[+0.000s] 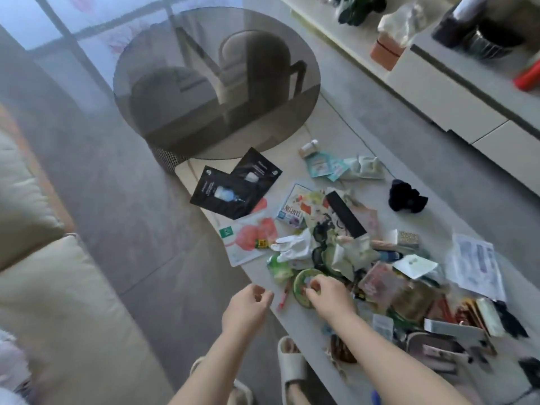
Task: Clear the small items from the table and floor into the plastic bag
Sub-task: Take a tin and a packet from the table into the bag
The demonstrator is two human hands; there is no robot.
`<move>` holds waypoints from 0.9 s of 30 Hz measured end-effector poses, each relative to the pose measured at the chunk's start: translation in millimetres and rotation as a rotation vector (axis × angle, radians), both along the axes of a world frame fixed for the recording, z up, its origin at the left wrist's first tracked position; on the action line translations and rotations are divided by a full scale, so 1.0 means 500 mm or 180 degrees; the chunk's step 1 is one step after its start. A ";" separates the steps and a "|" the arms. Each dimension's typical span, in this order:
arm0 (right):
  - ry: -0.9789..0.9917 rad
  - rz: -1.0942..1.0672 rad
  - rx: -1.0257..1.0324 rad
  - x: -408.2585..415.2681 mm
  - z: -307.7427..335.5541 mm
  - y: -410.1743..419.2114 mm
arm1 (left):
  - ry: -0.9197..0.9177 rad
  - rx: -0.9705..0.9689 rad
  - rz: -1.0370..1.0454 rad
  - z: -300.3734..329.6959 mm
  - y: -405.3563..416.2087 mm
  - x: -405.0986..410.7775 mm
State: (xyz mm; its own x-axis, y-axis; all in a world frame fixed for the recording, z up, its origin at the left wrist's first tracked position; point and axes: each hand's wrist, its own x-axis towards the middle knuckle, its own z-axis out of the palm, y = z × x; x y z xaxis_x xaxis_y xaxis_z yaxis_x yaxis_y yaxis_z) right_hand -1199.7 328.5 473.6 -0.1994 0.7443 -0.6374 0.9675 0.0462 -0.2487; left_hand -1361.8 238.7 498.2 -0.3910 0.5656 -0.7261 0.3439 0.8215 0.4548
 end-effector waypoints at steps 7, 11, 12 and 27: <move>0.0033 -0.0499 0.0073 0.146 -0.057 0.102 | -0.0035 -0.0188 -0.0254 -0.077 0.087 0.112; 0.0070 -0.0772 0.0006 0.189 -0.099 0.155 | -0.0027 -0.0252 -0.0375 -0.131 0.111 0.144; 0.0081 -0.0843 -0.0017 0.195 -0.110 0.165 | -0.0009 -0.0265 -0.0394 -0.146 0.114 0.150; -0.0115 -0.1200 0.0598 0.213 -0.271 0.247 | -0.0015 -0.0430 0.0072 -0.346 0.143 0.209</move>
State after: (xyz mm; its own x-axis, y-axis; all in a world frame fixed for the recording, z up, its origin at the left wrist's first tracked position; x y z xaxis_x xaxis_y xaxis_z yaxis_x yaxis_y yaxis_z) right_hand -1093.4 452.3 338.3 0.1291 0.8648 -0.4853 0.9333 -0.2713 -0.2353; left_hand -1257.2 310.2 325.1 -0.3989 0.4537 -0.7969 0.3226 0.8829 0.3412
